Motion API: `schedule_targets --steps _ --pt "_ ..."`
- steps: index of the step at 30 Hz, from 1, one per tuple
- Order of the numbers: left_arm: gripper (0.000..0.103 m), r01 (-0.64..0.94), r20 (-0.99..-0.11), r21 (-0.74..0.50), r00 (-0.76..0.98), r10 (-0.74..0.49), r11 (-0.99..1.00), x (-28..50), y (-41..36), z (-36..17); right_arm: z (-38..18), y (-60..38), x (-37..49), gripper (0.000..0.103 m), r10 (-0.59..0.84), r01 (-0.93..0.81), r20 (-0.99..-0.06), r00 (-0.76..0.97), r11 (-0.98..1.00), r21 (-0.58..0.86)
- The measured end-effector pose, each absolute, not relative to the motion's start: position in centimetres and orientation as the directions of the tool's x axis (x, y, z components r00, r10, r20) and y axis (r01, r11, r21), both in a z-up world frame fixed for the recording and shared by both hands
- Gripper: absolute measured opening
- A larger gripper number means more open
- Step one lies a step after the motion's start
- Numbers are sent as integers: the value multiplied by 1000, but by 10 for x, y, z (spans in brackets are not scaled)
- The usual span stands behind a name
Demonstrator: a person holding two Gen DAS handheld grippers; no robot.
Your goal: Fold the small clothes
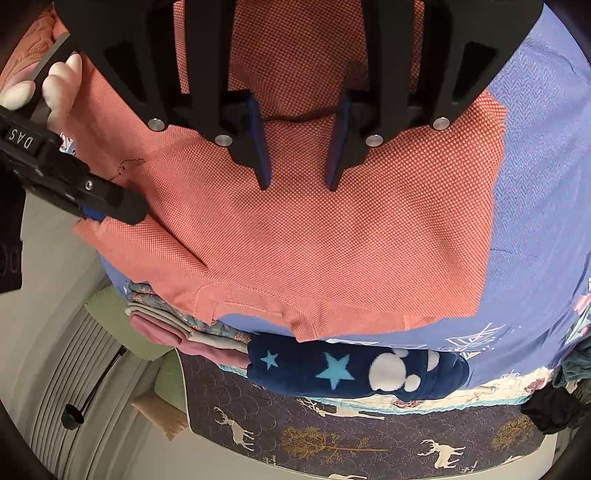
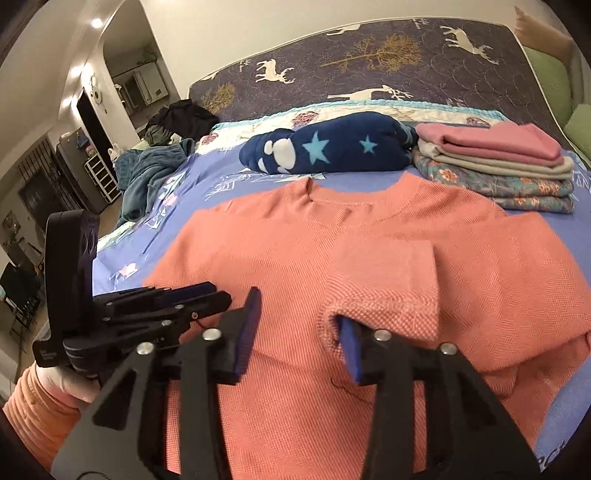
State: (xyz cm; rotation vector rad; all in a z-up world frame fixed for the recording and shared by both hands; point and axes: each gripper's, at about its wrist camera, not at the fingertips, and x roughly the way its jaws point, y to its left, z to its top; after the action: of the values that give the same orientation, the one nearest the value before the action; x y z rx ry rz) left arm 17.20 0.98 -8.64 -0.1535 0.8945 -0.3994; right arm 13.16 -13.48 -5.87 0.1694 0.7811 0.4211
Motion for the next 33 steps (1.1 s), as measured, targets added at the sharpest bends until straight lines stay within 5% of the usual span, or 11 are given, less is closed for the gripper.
schedule_targets --steps 8,11,16,18,25,30,33 --pt "34 277 -725 -293 560 -402 915 171 8 -86 -77 -203 152 53 504 20 -579 641 743 669" --pt "34 278 -724 -294 560 -403 915 171 9 -86 -92 -217 165 25 549 128 -531 645 607 784" --pt "34 275 -714 -327 555 -427 904 173 13 -87 -67 -174 167 20 695 -171 -430 576 617 769" --pt "34 274 -711 -337 553 -434 901 173 14 -87 -58 -163 162 44 737 -251 -417 533 608 753" --pt "35 274 -706 -353 549 -447 895 172 15 -85 -52 -178 149 48 620 -209 -513 594 735 645" --pt "38 319 -681 -468 463 -567 824 173 1 -78 -54 -192 127 48 502 -195 -588 634 840 507" --pt "42 357 -727 -370 463 -507 857 173 -21 -80 -54 -201 111 48 435 -185 -609 663 884 430"
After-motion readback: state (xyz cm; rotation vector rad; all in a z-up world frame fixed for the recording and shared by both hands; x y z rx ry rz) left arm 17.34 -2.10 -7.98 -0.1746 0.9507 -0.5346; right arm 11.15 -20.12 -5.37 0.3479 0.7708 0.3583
